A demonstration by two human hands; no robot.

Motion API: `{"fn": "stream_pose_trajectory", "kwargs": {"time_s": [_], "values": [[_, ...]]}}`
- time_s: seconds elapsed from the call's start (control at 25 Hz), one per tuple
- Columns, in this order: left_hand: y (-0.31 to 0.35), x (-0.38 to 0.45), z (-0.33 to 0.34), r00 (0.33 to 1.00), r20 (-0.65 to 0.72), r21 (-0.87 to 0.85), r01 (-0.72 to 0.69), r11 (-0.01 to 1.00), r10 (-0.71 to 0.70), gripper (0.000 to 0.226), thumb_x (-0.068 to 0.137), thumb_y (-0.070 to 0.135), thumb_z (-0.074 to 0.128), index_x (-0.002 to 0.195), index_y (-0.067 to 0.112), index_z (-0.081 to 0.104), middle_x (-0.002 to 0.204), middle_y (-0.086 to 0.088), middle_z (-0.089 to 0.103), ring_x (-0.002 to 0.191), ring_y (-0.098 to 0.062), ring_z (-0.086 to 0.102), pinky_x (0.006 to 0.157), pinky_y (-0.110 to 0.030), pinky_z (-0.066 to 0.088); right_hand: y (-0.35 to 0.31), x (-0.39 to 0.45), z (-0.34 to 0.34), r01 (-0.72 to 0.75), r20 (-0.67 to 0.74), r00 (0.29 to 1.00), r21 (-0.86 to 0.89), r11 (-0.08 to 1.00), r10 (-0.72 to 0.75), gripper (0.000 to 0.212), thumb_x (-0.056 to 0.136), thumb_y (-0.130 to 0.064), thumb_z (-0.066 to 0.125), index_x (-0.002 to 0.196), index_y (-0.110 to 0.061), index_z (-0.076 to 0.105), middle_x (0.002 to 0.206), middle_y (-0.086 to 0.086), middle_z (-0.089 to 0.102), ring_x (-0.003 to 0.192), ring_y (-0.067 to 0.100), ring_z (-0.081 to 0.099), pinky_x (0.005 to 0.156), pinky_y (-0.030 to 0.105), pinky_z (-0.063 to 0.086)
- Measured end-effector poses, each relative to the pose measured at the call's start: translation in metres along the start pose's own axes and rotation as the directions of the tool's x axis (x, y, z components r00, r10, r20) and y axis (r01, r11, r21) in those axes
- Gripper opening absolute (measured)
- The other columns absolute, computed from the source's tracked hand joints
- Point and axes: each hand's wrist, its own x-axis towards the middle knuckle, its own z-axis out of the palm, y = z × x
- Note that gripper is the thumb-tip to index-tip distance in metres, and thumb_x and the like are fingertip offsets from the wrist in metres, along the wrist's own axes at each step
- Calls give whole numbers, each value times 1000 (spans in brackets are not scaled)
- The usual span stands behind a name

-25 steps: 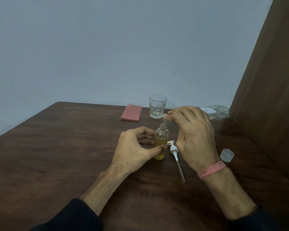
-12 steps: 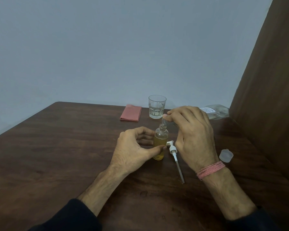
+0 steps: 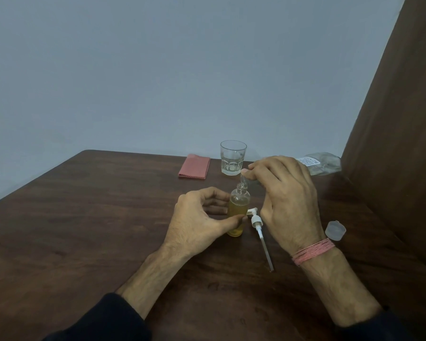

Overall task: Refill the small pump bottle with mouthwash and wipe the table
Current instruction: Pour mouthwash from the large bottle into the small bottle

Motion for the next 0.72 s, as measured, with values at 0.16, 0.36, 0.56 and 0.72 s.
{"fn": "stream_pose_trajectory", "kwargs": {"time_s": [0.16, 0.36, 0.56, 0.72], "values": [[0, 1, 0, 1000, 0, 8, -1, 1000, 1, 48, 74, 45, 109, 113, 30, 87, 107, 13, 90, 103, -4, 87, 96, -38, 72, -1, 0, -1, 4, 3, 1000, -6, 1000, -4, 55, 74, 13, 65, 118, -19, 75, 118, -1, 72, 118, 30, 63, 107, 40, 41], [1, 1, 1, 1000, -1, 21, 6, 1000, -6, 48, 74, 44, 109, 113, 31, 86, 107, 15, 90, 103, -1, 86, 96, -36, 72, 0, 0, -1, 8, 0, 1000, -4, 1000, -8, 56, 73, 13, 66, 118, -19, 75, 118, -1, 73, 118, 30, 63, 107, 41, 41], [1, 1, 0, 1000, -1, 23, 9, 1000, -9, 47, 73, 46, 109, 112, 33, 86, 106, 18, 89, 101, 1, 86, 95, -34, 72, 1, 0, 0, 12, -9, 1000, 5, 1000, -12, 53, 75, 12, 65, 117, -19, 75, 118, -2, 73, 118, 29, 63, 107, 40, 41], [0, 0, 0, 1000, -1, 18, -1, 1000, 1, 51, 70, 54, 107, 112, 33, 86, 106, 17, 89, 102, 1, 86, 94, -32, 72, 0, -1, 0, 13, -10, 1000, -1, 1000, -13, 54, 74, 12, 65, 117, -19, 75, 118, -2, 73, 118, 29, 63, 107, 40, 41]]}}
